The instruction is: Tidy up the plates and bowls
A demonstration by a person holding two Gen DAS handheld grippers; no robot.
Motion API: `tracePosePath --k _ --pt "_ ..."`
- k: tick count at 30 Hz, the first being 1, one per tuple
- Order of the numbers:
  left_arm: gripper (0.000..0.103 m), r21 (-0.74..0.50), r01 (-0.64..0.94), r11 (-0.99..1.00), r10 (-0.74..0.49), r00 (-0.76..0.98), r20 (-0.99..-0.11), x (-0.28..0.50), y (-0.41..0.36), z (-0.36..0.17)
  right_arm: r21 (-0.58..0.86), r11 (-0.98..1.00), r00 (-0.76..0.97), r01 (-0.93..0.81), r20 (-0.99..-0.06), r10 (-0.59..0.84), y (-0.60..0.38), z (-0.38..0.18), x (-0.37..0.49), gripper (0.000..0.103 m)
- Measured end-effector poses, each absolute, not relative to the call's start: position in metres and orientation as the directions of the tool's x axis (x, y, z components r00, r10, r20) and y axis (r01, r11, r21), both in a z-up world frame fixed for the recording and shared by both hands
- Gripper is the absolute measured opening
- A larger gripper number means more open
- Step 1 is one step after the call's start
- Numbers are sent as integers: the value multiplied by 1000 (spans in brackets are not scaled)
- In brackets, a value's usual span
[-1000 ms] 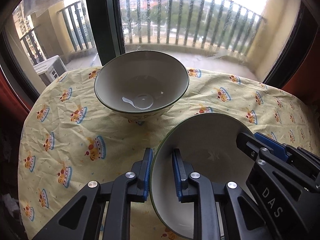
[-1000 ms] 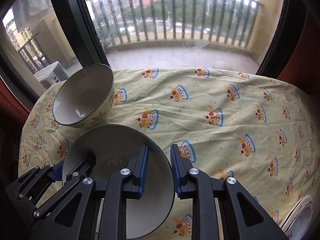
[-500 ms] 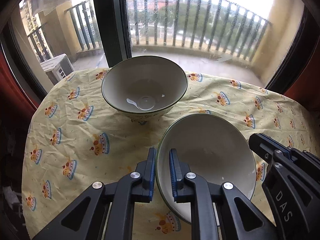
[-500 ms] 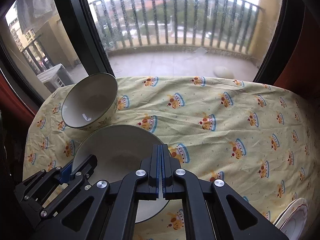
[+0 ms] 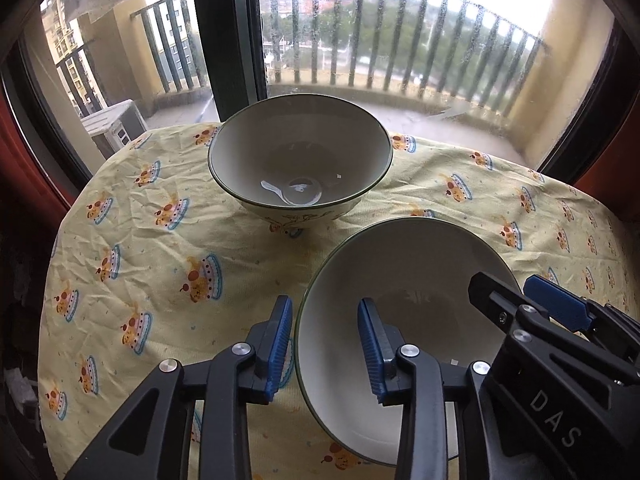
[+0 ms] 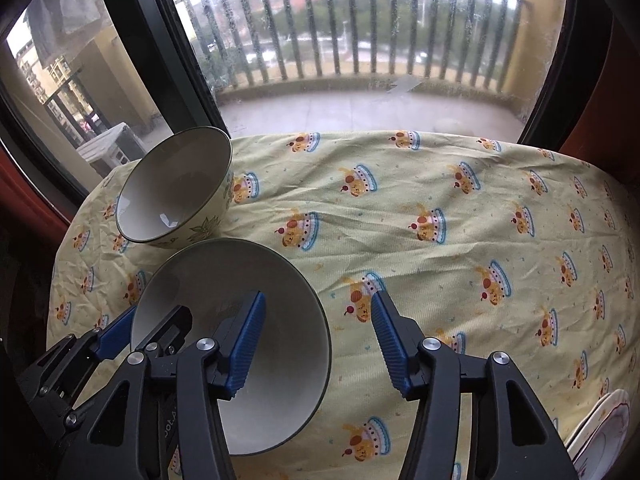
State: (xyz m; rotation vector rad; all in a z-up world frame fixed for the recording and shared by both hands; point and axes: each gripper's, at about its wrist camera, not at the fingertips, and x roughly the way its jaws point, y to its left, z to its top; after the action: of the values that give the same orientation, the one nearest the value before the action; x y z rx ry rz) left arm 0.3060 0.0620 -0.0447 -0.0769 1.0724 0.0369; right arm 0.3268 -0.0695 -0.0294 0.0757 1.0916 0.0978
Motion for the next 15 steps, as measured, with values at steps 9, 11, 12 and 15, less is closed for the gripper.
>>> tracePosePath --k 9,11,12,15 --pt "18 -6 -61 998 23 456 -890 307 62 -51 110 993 438 -40 -891 116 -65 -41 329 20" --pt "18 -7 -63 998 22 455 -890 307 62 -49 101 994 435 -39 -894 108 -63 -39 328 20" --pt "18 -7 -62 998 22 459 -888 305 61 -47 96 995 438 -39 -893 104 -63 -37 327 20" --pt "18 -14 -65 998 18 467 -884 302 60 -40 82 995 449 -48 -888 95 -64 -29 323 20"
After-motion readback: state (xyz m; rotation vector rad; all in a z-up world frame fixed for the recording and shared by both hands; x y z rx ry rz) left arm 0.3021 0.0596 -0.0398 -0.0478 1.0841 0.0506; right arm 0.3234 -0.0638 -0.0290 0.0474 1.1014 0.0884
